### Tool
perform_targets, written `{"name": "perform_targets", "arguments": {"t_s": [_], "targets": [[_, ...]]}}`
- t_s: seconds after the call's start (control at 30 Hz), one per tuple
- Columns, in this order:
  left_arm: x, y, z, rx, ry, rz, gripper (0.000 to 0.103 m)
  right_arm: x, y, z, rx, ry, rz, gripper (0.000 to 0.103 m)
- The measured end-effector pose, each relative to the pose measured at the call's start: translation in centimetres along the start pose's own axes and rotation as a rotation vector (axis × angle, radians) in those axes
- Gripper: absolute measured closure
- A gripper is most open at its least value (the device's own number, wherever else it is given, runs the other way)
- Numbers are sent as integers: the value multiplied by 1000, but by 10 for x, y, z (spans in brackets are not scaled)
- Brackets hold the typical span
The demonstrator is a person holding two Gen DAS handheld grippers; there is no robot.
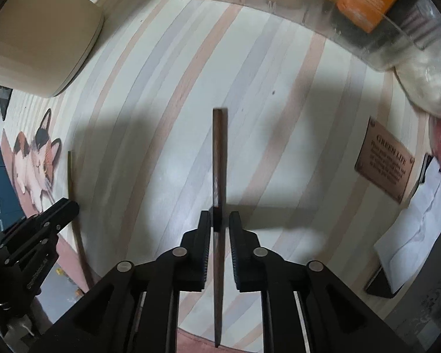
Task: Organize utensils
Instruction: 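Grasp the last wooden chopstick with the left gripper while the right grasps the dark one, then lift both held chopsticks up over the beige holder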
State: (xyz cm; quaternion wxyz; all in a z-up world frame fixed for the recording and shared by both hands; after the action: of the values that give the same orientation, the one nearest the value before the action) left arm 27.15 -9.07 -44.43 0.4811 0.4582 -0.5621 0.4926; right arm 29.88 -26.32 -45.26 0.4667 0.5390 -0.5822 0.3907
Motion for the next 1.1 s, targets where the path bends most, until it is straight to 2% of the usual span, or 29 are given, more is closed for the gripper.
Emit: {"name": "perform_targets", "arguments": {"t_s": [0.1,0.27,0.33,0.37,0.4,0.43,0.5,0.53,0.57,0.8,1.1], "targets": [[-1,-13,-1,1,5,-4,91,0,-9,-4,10,17,-1,85],[0,-22,4,-23,-15,-4,91,1,-19,-21,55,46,-28,62],[-1,-24,7,-57,-45,1,91,-2,-20,-29,91,80,-29,56],[-2,-25,10,-66,-54,5,91,-5,-20,-34,107,104,-23,56],[-2,-25,11,-77,-65,9,92,-7,-19,-40,129,141,-7,56],[-2,-26,11,-81,-74,13,93,-8,-18,-46,150,158,17,64],[-2,-27,15,-82,-84,21,95,-9,-17,-54,146,148,58,69],[-2,-27,15,-82,-92,28,97,-7,-19,-53,135,154,74,78],[-2,-27,16,-81,-96,34,98,-3,-20,-52,127,152,87,96],[5,-18,8,-52,-92,69,99,7,-17,-40,79,112,140,97],[67,-17,-6,-17,-51,212,99,64,6,-27,11,-25,273,97]]}}
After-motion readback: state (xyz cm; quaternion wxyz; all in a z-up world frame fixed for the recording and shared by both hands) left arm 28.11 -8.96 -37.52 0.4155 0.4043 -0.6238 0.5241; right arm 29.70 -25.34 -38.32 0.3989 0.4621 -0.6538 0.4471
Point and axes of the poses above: each gripper's, at about its wrist camera, not at the fingertips, and x roughly against the way its jaws point, z to its right, y to its underside, the point moved 10 cm from there along -x, roughly the way its jaws point, and after that the axes turned 9 degrees about -y, right-handed, at the moved point
